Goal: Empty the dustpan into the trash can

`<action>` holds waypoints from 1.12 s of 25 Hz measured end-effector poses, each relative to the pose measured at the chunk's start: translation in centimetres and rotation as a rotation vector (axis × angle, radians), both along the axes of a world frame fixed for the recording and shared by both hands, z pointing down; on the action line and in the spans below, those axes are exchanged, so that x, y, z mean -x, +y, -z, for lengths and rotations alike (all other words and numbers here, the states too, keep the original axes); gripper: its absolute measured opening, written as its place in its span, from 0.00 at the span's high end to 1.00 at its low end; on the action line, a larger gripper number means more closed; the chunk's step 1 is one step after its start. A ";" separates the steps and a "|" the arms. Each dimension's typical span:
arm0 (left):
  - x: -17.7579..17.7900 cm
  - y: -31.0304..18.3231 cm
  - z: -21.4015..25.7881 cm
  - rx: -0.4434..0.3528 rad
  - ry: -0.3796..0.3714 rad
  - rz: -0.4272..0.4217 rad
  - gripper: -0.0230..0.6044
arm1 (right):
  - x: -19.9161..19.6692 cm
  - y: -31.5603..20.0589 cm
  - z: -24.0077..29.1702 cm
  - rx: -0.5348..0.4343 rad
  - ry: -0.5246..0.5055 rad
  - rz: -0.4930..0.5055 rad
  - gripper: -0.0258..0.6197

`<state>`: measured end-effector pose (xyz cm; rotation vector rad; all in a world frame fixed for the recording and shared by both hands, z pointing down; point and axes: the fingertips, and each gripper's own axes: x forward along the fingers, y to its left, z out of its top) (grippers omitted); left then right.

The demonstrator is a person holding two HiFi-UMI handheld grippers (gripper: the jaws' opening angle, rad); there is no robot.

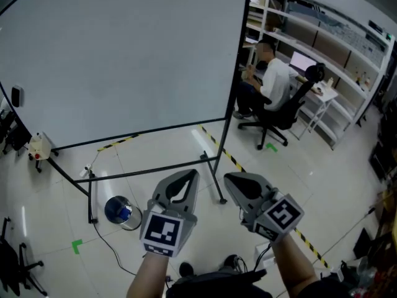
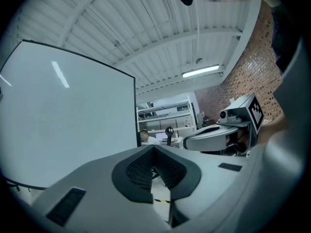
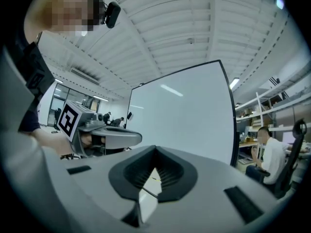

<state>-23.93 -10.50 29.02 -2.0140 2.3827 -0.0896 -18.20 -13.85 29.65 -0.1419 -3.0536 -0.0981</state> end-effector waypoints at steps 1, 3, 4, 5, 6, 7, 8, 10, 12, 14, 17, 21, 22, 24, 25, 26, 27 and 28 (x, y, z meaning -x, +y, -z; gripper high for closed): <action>0.2 -0.4 0.3 -0.006 -0.005 0.006 0.97 | 0.0 -0.4 0.1 -0.002 0.005 0.008 0.95; 0.6 -1.3 0.6 -0.013 -0.019 0.009 0.97 | 0.5 -1.4 0.2 -0.001 0.007 0.014 0.95; 0.9 -1.6 0.5 -0.012 -0.020 0.010 0.97 | 0.8 -1.7 0.2 0.007 0.003 0.012 0.95; 1.1 -1.8 0.2 -0.010 -0.019 0.013 0.97 | 1.1 -2.0 0.1 0.014 0.000 0.012 0.95; 1.2 -1.9 0.0 -0.008 -0.017 0.017 0.97 | 1.3 -2.2 -0.1 0.019 -0.001 0.015 0.95; 1.2 -2.1 -0.2 -0.004 -0.014 0.021 0.97 | 1.4 -2.4 -0.4 0.021 0.001 0.020 0.95; 1.2 -2.1 -0.4 0.002 -0.008 0.025 0.97 | 1.4 -2.5 -0.7 0.022 0.005 0.024 0.95; 1.2 -2.2 -0.7 0.016 -0.001 0.033 0.97 | 1.5 -2.7 -1.2 0.030 0.016 0.031 0.95; 1.5 -2.5 -0.8 0.016 -0.011 0.039 0.97 | 1.7 -2.9 -1.5 0.036 0.016 0.034 0.95; 1.7 -2.8 -1.0 0.017 -0.010 0.040 0.97 | 1.9 -3.0 -2.0 0.036 0.026 0.040 0.95; 1.8 -2.8 -1.4 0.020 0.010 0.040 0.97 | 1.8 -2.9 -3.2 0.041 0.059 0.045 0.95; 1.6 -2.3 -1.9 0.023 0.025 0.041 0.97 | 1.9 -2.4 -3.4 0.046 0.056 0.047 0.95; 1.6 -2.1 -1.9 0.023 0.025 0.043 0.97 | 1.9 -2.3 -3.4 0.046 0.055 0.049 0.95; 1.6 -1.9 -1.7 0.023 0.023 0.046 0.97 | 1.8 -2.2 -3.3 0.044 0.054 0.050 0.95; 1.5 -1.8 -1.6 0.022 0.022 0.048 0.97 | 1.7 -2.1 -3.2 0.045 0.052 0.050 0.95; 1.4 -1.7 -1.5 0.020 0.021 0.050 0.97 | 1.6 -2.1 -3.1 0.046 0.052 0.049 0.95; 1.3 -1.5 -1.4 0.019 0.020 0.052 0.97 | 1.5 -2.0 -3.1 0.046 0.055 0.046 0.95; 1.3 -1.3 -1.4 0.019 0.019 0.053 0.97 | 1.4 -1.9 -3.1 0.047 0.055 0.043 0.95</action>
